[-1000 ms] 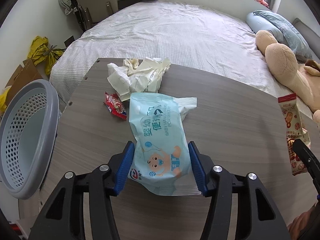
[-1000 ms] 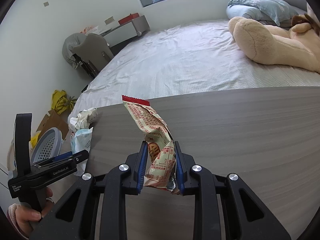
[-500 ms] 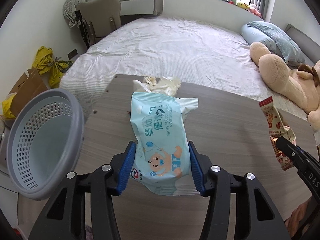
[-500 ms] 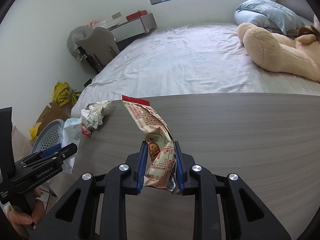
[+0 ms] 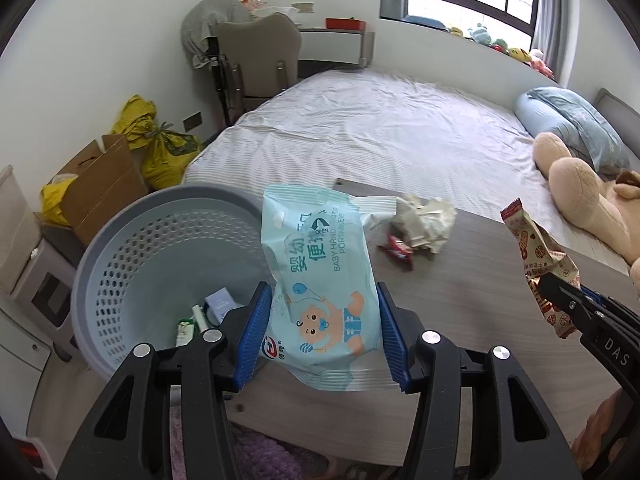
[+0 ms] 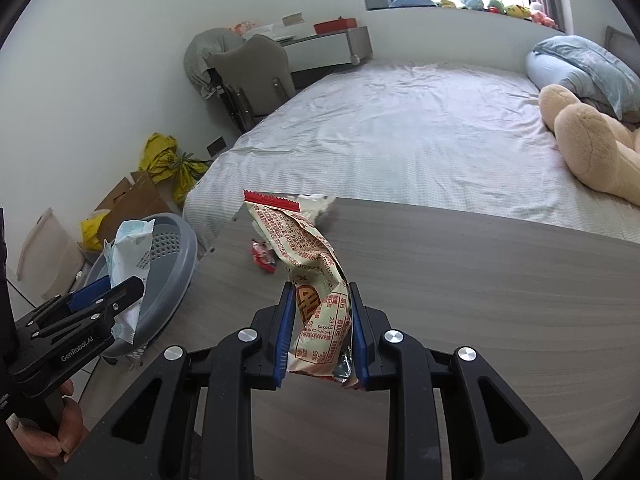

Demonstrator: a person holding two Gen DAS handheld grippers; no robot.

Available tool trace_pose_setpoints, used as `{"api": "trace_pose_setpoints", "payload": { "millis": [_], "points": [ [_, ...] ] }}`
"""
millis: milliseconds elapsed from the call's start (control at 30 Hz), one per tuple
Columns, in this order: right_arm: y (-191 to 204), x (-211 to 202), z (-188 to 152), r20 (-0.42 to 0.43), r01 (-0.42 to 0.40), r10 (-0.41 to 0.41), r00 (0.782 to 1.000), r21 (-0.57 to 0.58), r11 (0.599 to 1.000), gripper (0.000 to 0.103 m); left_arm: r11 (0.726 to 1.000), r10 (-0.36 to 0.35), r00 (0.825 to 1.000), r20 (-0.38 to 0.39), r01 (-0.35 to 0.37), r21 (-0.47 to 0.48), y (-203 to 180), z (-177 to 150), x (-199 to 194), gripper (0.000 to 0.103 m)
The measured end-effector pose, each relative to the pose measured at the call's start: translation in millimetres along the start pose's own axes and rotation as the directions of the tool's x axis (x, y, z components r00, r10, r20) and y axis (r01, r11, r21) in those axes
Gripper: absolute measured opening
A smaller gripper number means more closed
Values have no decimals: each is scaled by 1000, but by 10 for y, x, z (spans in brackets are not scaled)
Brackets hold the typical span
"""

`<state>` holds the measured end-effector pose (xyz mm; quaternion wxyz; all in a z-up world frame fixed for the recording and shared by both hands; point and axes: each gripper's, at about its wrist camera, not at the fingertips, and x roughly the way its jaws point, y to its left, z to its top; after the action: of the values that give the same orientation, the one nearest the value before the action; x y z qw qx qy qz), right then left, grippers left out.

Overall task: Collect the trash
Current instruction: 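Carry the wet-wipe pack and snack wrapper over the grey basket, then open both grippers to drop the wipe pack and wrapper into the basket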

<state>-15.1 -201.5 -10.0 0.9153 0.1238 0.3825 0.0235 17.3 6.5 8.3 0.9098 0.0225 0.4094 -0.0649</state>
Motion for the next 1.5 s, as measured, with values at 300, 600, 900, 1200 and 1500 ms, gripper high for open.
{"api": "trace_pose_setpoints", "payload": {
  "millis": [300,600,900,1200,1500],
  "points": [
    [719,251,105,-31,-68,65,997,-114,991,25,995,43,999,-6,-44,-91,729,-38,-4,50],
    [1341,594,214,-64,-139,130,989,-175,975,25,990,91,996,0,-91,-110,1230,-4,66,50],
    [1709,929,230,-132,-188,162,978,-224,956,27,985,106,994,-36,-110,-132,1517,15,284,50],
    [1972,1149,233,-172,-218,177,969,-261,940,28,982,107,993,-57,-115,-151,1646,37,389,50],
    [2048,1168,233,-147,-204,167,975,-288,936,50,974,133,990,-55,-141,-177,1756,35,352,61]
  ]
}}
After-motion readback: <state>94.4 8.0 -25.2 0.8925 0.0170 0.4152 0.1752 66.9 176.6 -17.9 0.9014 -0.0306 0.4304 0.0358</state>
